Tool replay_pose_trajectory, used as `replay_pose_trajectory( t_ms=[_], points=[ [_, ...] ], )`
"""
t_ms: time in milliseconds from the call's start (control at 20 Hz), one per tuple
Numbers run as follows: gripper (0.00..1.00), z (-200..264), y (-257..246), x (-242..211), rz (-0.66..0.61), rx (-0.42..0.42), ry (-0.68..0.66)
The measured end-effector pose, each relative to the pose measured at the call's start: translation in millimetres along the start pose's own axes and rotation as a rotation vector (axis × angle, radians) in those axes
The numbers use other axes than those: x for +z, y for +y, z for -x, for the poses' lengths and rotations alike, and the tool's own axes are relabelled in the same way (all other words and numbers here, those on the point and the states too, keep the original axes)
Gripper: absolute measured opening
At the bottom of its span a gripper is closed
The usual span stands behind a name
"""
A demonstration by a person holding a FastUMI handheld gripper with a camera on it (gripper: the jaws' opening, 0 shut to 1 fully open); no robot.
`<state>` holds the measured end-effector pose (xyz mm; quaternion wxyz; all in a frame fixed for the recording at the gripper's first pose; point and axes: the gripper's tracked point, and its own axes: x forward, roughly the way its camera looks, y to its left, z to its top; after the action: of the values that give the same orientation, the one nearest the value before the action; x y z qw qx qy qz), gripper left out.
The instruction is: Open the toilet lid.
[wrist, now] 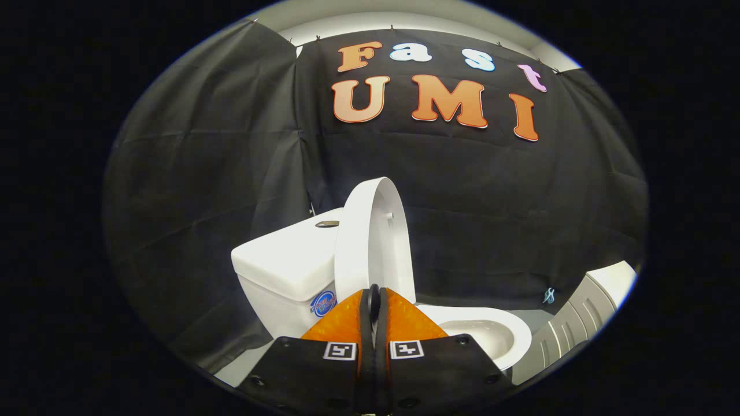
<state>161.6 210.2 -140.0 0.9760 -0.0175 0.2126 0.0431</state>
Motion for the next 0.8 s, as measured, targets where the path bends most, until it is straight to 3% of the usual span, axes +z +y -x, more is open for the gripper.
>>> replay_pose_trajectory(
  t_ms=[450, 800],
  points=[
    [0.08, -1, 15, -2, 0.164, -0.159, -0.032],
    [0.08, 11, 11, 1, 0.149, -0.133, -0.067]
  ],
)
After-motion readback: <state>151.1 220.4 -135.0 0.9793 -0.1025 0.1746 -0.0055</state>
